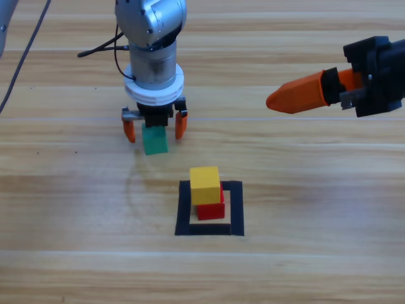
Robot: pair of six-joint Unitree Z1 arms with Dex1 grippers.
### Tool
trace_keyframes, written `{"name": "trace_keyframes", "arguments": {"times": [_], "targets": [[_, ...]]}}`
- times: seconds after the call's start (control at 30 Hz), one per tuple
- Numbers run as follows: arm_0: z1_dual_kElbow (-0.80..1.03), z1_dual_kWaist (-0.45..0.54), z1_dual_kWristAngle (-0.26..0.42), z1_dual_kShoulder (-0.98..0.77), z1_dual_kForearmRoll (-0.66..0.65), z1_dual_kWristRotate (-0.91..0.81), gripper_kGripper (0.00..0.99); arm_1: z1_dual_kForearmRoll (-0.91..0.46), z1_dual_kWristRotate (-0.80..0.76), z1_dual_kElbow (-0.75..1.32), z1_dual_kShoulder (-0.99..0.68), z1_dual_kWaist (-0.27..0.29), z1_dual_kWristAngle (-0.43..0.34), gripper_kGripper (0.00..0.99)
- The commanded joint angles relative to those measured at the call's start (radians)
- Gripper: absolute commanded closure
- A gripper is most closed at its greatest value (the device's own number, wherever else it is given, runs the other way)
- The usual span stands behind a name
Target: Stack the blocks in the rectangular block: red at the bottom, yellow in the middle, green on top
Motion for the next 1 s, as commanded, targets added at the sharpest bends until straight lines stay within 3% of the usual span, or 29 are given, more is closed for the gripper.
{"name": "trace_keyframes", "arguments": {"times": [0.03,0.13,0.23,0.3,0.57,0.67,0.83,1.0], "targets": [[0.004,0.006,-0.012,0.060,-0.011,0.016,0.317,-0.040,0.011,0.038,0.051,-0.026,-0.024,0.000],[0.017,0.006,-0.012,0.059,-0.011,0.021,0.504,-0.042,0.009,0.044,0.038,-0.026,-0.027,0.000],[0.023,0.006,-0.012,0.051,-0.010,0.037,0.754,-0.040,0.009,0.048,0.027,-0.026,-0.029,0.000],[0.018,0.006,-0.012,0.043,-0.010,0.056,0.838,-0.040,0.009,0.050,0.025,-0.026,-0.029,0.000],[0.020,-0.001,-0.055,-0.145,0.038,0.217,0.847,-0.040,0.011,0.058,0.019,-0.026,-0.027,0.000],[0.049,0.000,-0.079,-0.283,0.063,0.306,0.946,-0.040,0.012,0.064,0.018,-0.026,-0.027,0.000],[0.102,0.002,-0.124,-0.461,0.076,0.416,0.953,-0.034,0.012,0.061,0.013,-0.026,-0.021,0.000],[0.161,-0.056,-0.153,-0.503,0.092,0.496,0.958,-0.014,0.022,0.038,0.025,-0.026,-0.012,0.000]]}}
